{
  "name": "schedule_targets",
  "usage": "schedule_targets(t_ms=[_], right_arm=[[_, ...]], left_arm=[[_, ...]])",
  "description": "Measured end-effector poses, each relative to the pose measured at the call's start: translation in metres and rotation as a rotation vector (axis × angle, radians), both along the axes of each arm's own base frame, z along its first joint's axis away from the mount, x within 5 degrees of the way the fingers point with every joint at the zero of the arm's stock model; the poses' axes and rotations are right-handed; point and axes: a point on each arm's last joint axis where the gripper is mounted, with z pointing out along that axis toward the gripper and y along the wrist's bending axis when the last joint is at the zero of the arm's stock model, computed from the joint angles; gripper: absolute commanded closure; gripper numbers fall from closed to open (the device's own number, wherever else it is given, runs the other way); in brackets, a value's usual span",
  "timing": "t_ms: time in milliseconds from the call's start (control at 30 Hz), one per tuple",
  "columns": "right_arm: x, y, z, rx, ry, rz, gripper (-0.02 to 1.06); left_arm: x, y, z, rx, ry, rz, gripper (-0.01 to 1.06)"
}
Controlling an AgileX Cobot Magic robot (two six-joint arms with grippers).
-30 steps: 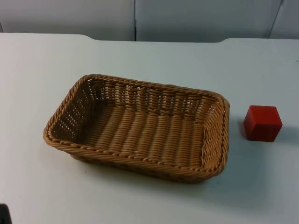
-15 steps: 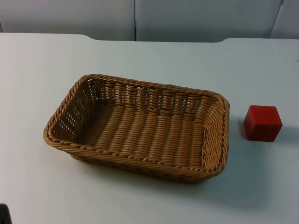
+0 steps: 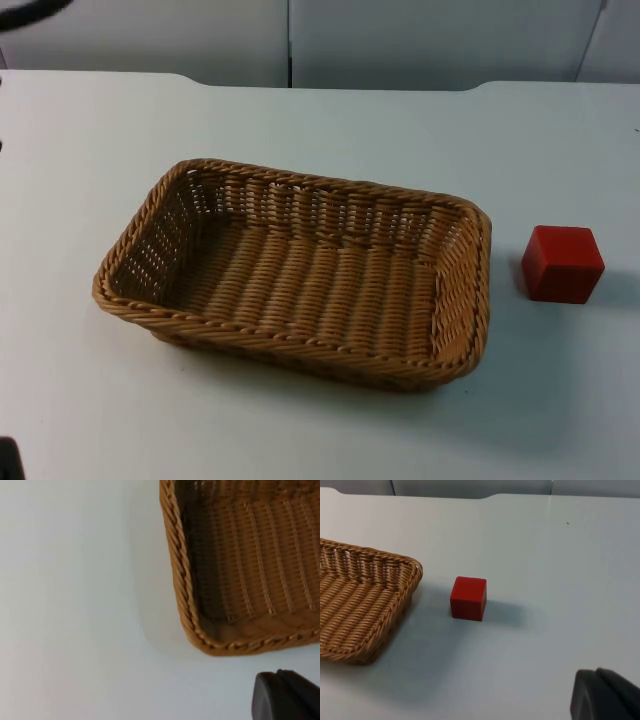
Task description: Pick up the basket with the left hand and place the cube into the basket with the right hand.
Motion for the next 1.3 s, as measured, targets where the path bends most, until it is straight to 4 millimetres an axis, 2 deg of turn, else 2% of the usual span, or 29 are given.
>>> schedule_targets(t_ms=[133, 167, 300, 433, 733, 1133, 1300], right_arm=[[0.000, 0.000, 0.000, 0.000, 0.000, 0.000, 1.05], [0.000, 0.000, 0.000, 0.000, 0.000, 0.000, 1.05], [0.000, 0.000, 0.000, 0.000, 0.000, 0.000, 1.05], [0.000, 0.000, 0.000, 0.000, 0.000, 0.000, 1.05], [0.000, 0.000, 0.000, 0.000, 0.000, 0.000, 1.05], [0.000, 0.000, 0.000, 0.000, -0.002, 0.000, 1.05], [0.000, 0.000, 0.000, 0.000, -0.002, 0.000, 1.05]], left_arm=[[0.020, -0.007, 0.002, -0.058, -0.004, -0.018, 1.05], [0.020, -0.007, 0.002, -0.058, -0.004, -0.018, 1.05], [0.031, -0.010, -0.011, -0.060, 0.038, -0.033, 1.05], [0.041, -0.011, -0.034, -0.050, 0.115, -0.042, 1.05], [0.055, -0.013, -0.062, -0.044, 0.163, -0.043, 1.05], [0.075, -0.013, -0.080, -0.025, 0.159, -0.025, 1.04], [0.079, -0.020, -0.079, -0.018, 0.126, -0.032, 1.04]])
